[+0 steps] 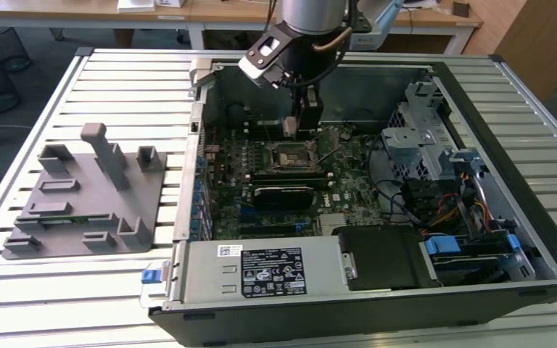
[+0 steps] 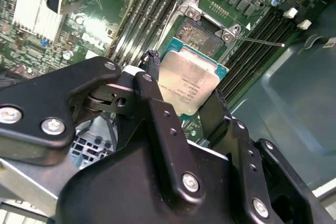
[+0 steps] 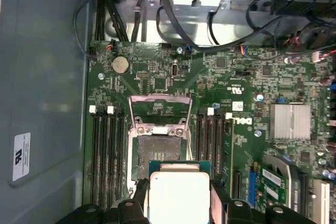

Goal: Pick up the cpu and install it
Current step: 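Place the cpu into insertion slot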

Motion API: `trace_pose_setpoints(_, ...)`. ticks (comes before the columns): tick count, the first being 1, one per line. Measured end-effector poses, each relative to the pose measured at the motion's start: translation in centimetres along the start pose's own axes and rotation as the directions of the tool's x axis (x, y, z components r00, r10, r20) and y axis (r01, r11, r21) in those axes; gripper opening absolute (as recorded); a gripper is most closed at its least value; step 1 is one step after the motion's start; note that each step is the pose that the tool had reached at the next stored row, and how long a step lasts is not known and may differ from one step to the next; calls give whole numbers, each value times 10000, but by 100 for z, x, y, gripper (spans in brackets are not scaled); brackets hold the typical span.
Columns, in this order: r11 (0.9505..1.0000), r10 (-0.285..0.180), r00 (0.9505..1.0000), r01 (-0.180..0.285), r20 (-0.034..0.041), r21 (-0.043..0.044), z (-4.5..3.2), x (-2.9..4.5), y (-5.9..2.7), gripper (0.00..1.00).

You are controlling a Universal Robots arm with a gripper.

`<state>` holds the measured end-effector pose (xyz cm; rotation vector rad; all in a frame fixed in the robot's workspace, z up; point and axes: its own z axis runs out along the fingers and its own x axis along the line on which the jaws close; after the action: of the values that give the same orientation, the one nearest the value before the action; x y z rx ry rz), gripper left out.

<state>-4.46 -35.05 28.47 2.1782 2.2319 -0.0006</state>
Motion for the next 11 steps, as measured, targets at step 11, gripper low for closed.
trace_pose_setpoints(11, 9999, -171, 9999, 171, 22, -1, 200, 10, 1, 54)
